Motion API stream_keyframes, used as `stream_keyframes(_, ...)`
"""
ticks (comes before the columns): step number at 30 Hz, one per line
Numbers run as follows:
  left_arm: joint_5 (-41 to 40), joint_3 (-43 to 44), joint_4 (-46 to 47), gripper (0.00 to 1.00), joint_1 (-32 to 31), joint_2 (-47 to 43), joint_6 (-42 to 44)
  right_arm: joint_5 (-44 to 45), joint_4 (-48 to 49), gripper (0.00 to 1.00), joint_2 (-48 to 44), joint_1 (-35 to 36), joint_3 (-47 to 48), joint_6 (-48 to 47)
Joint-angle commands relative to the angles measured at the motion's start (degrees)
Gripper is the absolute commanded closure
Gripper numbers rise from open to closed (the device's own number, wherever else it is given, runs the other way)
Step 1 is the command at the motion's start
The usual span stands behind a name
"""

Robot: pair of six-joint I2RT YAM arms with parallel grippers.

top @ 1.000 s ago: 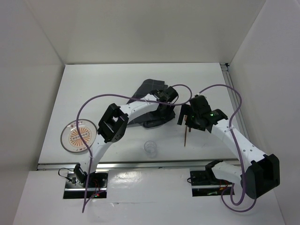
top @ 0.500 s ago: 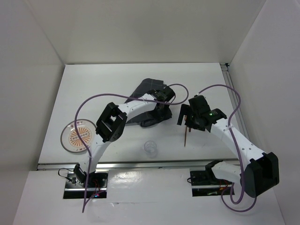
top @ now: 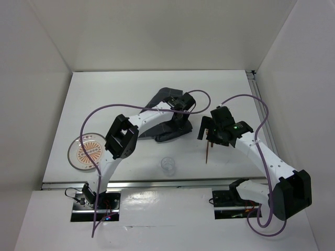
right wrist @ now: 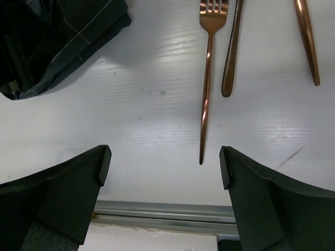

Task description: Set the dinner table for one person

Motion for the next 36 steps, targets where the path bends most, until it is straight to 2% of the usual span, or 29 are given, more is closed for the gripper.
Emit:
stream_keyframes(1, -0.7, 1.1, -1.4, 0.42, 0.3, -4.2, -0.4, 0.1, 0.4, 0.02, 0.1, -0.3, 0.8, -0.4)
stream_keyframes(4, -0.7, -0.2, -0.8, 0.45, 0.3, -4.9, -0.4, 0.1, 0.4, 0.02, 0.1, -0.3, 0.8, -0.4)
stream_keyframes(7, -0.7, 0.5, -1.3, 0.52, 0.3, -4.2, -0.4, 0.1, 0.4, 0.02, 0.1, -0.3, 0.8, -0.4)
stream_keyframes(8, -0.2, 0.5, -1.3, 0.58, 0.3, -4.2, -0.4, 0.1, 0.4, 0.02, 0.1, -0.3, 0.8, -0.4)
stream_keyframes(10, -0.1, 0.5, -1.8, 0.60, 0.3, -4.2, -0.4, 0.1, 0.4, 0.02, 0.1, -0.3, 0.8, -0.4)
stream_keyframes(15, -0.1, 0.5, -1.8, 0.60, 0.3, -4.2, 0.1, 0.1, 0.4, 0.02, 0.1, -0.3, 0.8, -0.4)
stream_keyframes(18, -0.1, 0.5, -2.5, 0.49, 0.3, -3.7, 0.1, 0.1, 0.4, 0.02, 0.1, -0.3, 0.8, -0.4)
stream_keyframes(21, 0.5, 0.5, -2.5, 0.47, 0.3, -3.7, 0.1, 0.1, 0.4, 0.02, 0.1, -0.3, 0.8, -0.4)
stream_keyframes(24, -0.1, 0.5, -3.2, 0.54, 0.3, -3.0, 0.1, -0.4, 0.4, 0.02, 0.1, -0.3, 0.8, -0.4)
stream_keyframes(26, -0.1, 0.5, -3.9, 0.64, 0.9, -2.4, 0.1, -1.1, 0.9, 0.02, 0.1, -0.3, 1.4, -0.9)
stream_keyframes(27, -0.1, 0.5, -3.9, 0.80, 1.6, -2.4, 0.1, -1.1, 1.6, 0.02, 0.6, -0.3, 1.4, -1.0)
stream_keyframes(29, -1.0, 1.9, -5.4, 1.00, 2.3, -2.9, 0.1, -2.5, 2.6, 0.02, 1.4, -0.3, 1.4, -1.5)
stream_keyframes(32, -1.6, 3.5, -7.4, 1.00, 4.1, -5.6, 0.6, -5.8, 5.8, 0.02, 4.7, -0.3, 2.6, -2.0)
stream_keyframes(36, 0.5, 4.1, -7.4, 1.00, 8.1, -11.7, 1.1, -8.7, 9.8, 0.06, 14.9, -0.3, 7.2, -2.7)
